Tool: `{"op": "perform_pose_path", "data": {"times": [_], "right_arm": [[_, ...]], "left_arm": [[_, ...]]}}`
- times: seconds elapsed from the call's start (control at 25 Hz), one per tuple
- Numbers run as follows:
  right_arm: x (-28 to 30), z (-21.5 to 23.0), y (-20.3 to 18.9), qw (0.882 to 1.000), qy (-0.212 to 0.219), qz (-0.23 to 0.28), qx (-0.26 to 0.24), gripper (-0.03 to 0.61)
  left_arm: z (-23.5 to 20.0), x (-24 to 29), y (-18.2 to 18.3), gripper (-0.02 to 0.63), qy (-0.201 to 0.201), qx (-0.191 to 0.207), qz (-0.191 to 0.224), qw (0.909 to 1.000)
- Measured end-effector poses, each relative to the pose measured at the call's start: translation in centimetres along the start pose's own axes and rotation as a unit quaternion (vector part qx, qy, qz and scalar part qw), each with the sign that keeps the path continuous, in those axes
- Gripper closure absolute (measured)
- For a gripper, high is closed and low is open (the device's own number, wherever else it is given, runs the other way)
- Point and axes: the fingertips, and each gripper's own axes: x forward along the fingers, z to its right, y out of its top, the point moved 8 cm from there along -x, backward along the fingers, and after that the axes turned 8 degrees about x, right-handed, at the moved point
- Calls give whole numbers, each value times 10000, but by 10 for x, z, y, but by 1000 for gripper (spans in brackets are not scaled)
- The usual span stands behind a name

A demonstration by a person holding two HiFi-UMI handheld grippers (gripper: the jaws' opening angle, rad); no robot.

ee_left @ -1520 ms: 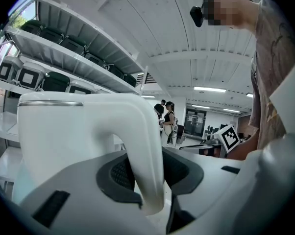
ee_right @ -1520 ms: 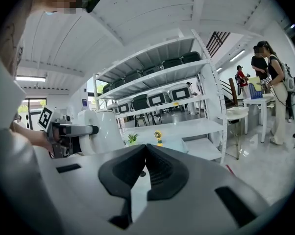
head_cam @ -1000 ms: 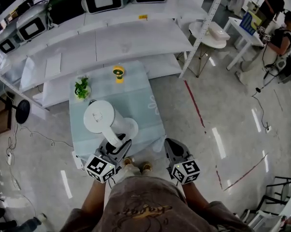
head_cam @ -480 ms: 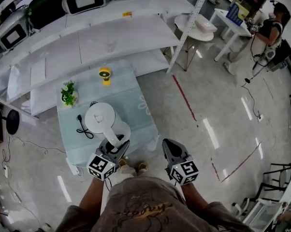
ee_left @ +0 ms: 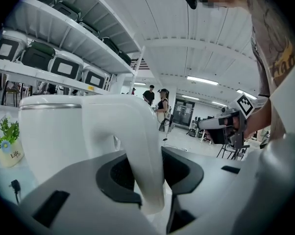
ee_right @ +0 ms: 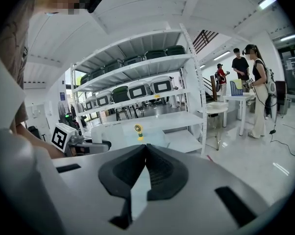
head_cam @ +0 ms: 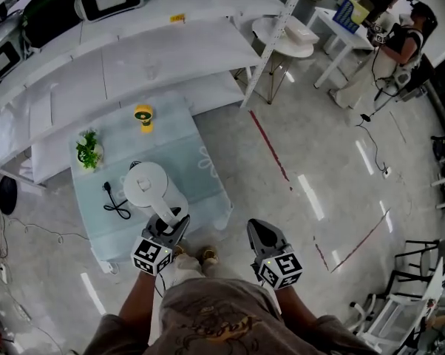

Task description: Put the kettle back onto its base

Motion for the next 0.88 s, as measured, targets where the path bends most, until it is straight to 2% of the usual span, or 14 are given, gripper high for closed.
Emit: {"op": "perform_pose_path", "data": {"times": [0.48,0.88], "right_arm": [[-10,15,-9,9996,-245,-53,104,577],[-12,24,-15,9996,-201,-106,138,577]], "left_arm": [[-2,16,-8,476,172,77,-30,9998],[15,23,-14,477,181,198,-99,9996]]}}
